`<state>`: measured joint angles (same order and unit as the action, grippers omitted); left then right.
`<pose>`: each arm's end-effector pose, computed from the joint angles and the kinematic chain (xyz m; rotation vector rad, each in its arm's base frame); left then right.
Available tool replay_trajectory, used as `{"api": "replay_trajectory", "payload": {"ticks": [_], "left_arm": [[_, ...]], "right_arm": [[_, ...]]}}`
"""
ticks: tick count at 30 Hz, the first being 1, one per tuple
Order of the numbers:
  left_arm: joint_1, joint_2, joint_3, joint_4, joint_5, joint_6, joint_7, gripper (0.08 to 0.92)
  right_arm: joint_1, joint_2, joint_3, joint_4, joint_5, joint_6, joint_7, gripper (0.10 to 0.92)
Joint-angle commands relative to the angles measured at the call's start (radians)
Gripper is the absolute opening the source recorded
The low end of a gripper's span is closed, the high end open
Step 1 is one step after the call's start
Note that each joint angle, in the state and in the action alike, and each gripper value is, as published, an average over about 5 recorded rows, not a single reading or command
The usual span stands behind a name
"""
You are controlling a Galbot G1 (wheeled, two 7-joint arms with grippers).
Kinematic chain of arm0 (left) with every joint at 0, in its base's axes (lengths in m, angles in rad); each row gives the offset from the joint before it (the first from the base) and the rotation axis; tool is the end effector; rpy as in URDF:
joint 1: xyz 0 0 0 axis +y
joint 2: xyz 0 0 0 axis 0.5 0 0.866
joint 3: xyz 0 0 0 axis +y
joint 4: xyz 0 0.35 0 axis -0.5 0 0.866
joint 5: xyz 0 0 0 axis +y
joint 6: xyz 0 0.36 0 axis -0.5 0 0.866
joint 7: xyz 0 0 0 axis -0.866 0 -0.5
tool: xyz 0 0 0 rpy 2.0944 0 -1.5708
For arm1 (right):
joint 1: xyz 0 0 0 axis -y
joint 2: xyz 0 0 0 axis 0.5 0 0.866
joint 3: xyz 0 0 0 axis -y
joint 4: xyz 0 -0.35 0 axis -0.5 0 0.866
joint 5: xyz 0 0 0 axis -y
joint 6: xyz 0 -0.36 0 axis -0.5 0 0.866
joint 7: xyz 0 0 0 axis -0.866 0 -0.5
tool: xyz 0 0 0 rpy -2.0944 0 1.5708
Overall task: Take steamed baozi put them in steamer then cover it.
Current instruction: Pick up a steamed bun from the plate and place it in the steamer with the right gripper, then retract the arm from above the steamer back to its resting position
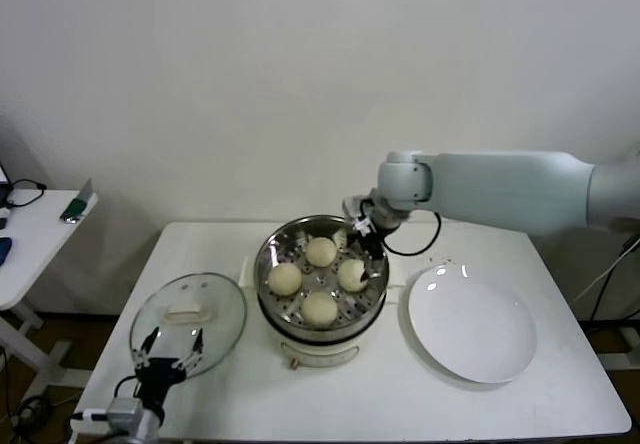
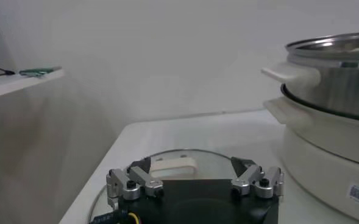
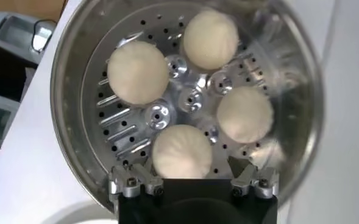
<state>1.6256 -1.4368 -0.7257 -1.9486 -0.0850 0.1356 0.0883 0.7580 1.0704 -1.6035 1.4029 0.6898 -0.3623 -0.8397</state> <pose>0.1617 0.0956 -0.3519 0.0666 -2.8164 -0.1486 0.5342 0.0677 -0.0651 1.4896 -1.3840 1.4380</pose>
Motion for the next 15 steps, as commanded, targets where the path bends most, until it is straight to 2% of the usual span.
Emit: {"api": "replay_trajectory", "payload": {"ticks": [1,7,12,15], "left_arm": [[-0.001,0.005,0.001,-0.031,-0.019,0.038,-0.006,0.823],[-0.019,0.009,0.011,-0.048,-0.039,0.062,-0.03,0.823],[-0.046,0.026,0.018,-0.054,-0.041,0.073,-0.052,0.823],[-0.06,0.043,0.016,-0.06,-0.035,0.075,-0.052,0.823]], "right_arm": [[0.039,-0.118,0.149,-0.026,0.162,0.012,0.015,0.822],[-0.144,-0.291,0.451,0.022,0.349,-0.041,0.36,0.823],[-0.382,-0.433,0.711,0.079,0.362,-0.002,0.602,0.823],[-0.593,-0.509,0.927,0.118,0.315,0.037,0.702,0.823]]}}
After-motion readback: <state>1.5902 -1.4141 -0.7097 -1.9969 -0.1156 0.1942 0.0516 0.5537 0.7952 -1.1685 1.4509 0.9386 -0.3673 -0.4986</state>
